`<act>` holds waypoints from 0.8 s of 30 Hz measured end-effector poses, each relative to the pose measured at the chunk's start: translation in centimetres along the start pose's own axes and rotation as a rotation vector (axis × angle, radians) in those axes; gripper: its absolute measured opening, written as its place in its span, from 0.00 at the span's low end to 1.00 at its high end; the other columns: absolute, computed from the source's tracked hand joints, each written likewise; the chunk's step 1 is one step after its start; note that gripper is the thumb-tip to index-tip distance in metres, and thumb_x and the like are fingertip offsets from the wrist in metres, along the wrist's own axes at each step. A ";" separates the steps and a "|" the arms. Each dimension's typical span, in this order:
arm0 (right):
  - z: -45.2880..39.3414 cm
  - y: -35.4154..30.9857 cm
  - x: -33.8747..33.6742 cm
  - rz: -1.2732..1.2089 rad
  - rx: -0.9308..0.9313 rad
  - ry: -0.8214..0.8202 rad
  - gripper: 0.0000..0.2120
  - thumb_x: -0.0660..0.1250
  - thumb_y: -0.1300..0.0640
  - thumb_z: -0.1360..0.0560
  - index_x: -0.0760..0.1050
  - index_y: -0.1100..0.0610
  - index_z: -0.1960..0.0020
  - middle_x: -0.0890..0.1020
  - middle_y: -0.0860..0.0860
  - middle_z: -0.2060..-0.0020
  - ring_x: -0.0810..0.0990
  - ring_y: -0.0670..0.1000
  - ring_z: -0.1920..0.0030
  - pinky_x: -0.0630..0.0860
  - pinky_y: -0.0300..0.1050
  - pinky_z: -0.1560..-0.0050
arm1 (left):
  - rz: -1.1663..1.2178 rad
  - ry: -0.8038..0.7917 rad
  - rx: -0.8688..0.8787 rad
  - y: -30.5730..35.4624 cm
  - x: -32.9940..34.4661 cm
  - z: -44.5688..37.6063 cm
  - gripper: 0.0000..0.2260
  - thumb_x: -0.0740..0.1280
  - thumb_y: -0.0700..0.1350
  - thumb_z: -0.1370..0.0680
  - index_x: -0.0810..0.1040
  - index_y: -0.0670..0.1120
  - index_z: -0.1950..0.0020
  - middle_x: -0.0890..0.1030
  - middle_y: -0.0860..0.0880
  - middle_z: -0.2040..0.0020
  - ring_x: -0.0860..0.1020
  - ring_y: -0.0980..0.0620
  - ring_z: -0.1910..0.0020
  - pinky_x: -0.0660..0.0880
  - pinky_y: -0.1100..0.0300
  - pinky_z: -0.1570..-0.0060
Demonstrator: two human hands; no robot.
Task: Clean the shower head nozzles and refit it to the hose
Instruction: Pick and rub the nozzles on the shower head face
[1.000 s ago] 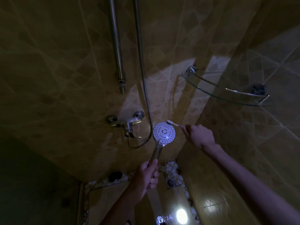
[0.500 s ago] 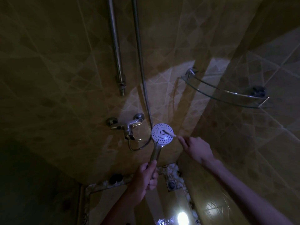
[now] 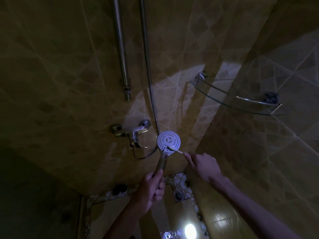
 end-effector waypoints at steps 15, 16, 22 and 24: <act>0.4 2.1 1.5 -0.203 0.203 -0.053 0.25 0.47 0.36 0.20 0.78 0.49 0.47 0.85 0.56 0.56 0.82 0.58 0.50 0.76 0.49 0.56 | 0.035 -0.001 -0.008 -0.8 0.1 -0.2 0.13 0.61 0.49 0.21 0.68 0.45 0.62 0.68 0.51 0.74 0.61 0.58 0.82 0.53 0.74 0.80; -0.1 2.6 1.2 -0.226 0.244 -0.046 0.25 0.48 0.37 0.20 0.79 0.49 0.46 0.85 0.56 0.55 0.82 0.58 0.49 0.76 0.49 0.55 | 0.034 -0.009 -0.011 -0.9 0.1 -0.2 0.12 0.61 0.49 0.21 0.68 0.45 0.62 0.68 0.51 0.74 0.61 0.58 0.82 0.53 0.74 0.80; 1.4 0.5 2.3 -0.277 0.199 -0.079 0.27 0.47 0.35 0.21 0.79 0.50 0.47 0.85 0.55 0.56 0.82 0.58 0.50 0.75 0.47 0.57 | -0.003 -0.012 0.016 -0.1 -0.3 0.2 0.13 0.60 0.49 0.20 0.68 0.45 0.63 0.67 0.51 0.74 0.61 0.58 0.82 0.52 0.73 0.80; 2.0 -0.5 2.4 -0.204 0.137 -0.099 0.26 0.47 0.36 0.21 0.78 0.49 0.47 0.85 0.55 0.56 0.82 0.58 0.50 0.75 0.48 0.57 | -0.025 0.003 0.025 -0.1 -0.8 0.2 0.14 0.60 0.49 0.20 0.67 0.45 0.63 0.67 0.52 0.74 0.61 0.58 0.82 0.52 0.73 0.80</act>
Point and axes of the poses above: each hand's wrist, its own z-axis away from the middle knuckle, its own x-axis out of the palm, y = z × x, the point moved 6 cm from there along -z, towards the middle knuckle
